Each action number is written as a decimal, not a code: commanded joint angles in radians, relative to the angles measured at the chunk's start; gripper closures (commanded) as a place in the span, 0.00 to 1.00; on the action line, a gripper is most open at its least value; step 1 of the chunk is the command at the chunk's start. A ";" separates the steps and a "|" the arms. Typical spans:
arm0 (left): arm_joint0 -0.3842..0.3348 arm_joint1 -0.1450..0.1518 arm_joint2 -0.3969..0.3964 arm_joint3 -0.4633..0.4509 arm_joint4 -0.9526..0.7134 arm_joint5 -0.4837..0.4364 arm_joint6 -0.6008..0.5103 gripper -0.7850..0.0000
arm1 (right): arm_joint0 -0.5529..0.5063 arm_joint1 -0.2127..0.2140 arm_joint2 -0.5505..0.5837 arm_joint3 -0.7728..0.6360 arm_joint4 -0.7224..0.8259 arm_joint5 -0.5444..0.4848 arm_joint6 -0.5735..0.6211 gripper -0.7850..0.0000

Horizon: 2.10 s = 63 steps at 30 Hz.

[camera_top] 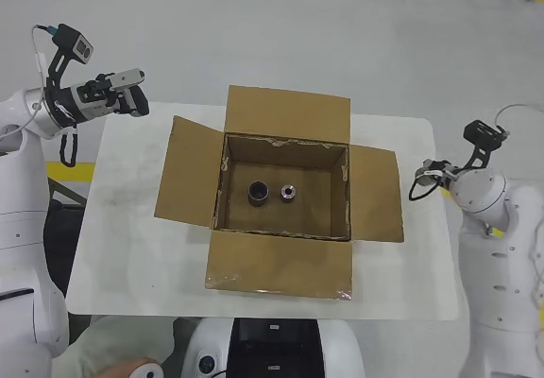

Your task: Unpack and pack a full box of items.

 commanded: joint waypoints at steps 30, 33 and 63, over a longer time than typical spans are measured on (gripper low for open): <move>0.000 0.000 0.000 0.000 0.000 0.000 0.000 0.00 | 0.051 -0.006 -0.044 0.286 0.057 0.029 -0.144 1.00; 0.000 0.000 0.000 0.000 0.000 0.000 0.000 0.00 | 0.053 -0.006 -0.044 0.296 0.059 0.031 -0.151 1.00; 0.000 0.000 0.000 0.000 0.000 0.000 0.000 0.00 | -0.037 0.008 0.014 0.033 0.029 0.101 -0.161 0.24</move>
